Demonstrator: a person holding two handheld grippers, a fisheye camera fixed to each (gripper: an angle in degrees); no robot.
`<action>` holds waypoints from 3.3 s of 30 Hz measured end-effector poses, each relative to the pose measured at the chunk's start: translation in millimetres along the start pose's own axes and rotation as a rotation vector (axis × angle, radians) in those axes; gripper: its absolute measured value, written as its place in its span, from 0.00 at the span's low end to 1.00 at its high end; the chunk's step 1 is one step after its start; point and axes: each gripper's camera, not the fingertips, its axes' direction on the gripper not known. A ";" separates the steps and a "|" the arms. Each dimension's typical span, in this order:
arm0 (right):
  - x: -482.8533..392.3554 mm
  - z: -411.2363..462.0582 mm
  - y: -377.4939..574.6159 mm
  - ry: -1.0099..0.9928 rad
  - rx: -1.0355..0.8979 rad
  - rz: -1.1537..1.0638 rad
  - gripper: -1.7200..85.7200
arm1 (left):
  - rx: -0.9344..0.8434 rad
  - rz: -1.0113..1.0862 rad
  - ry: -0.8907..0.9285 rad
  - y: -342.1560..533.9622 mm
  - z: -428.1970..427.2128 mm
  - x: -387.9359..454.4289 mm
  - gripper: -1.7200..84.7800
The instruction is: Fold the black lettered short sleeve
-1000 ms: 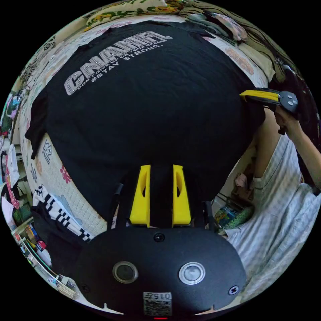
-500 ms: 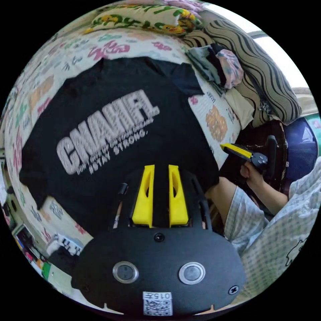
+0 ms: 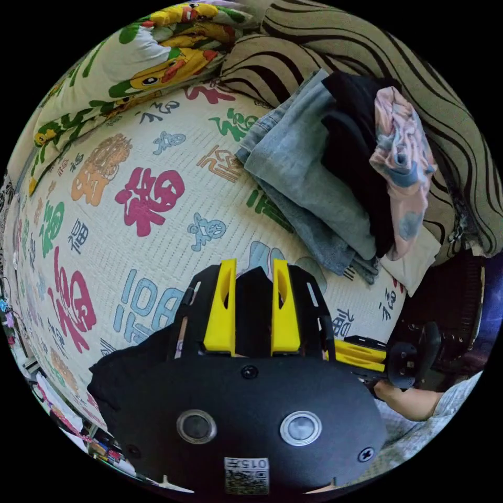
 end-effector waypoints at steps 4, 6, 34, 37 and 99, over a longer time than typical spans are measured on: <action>22.6 16.0 -12.9 -0.020 -0.005 0.041 0.07 | -0.087 0.026 -0.067 0.7 45.4 8.3 0.12; 33.7 19.8 -16.0 -0.053 0.010 0.058 0.06 | -0.079 0.051 -0.102 4.0 49.0 8.5 0.10; -132.5 298.7 67.0 0.161 -0.177 -0.569 0.01 | 0.443 -0.598 0.218 578.8 -110.2 -360.9 0.10; -123.2 313.5 66.3 0.202 -0.111 -0.551 0.01 | 0.526 -0.589 0.176 615.6 -144.6 -366.7 0.11; -313.4 835.3 -116.0 -0.147 -0.367 -0.719 0.02 | 0.883 -0.964 -0.098 1089.5 -488.6 -465.6 0.02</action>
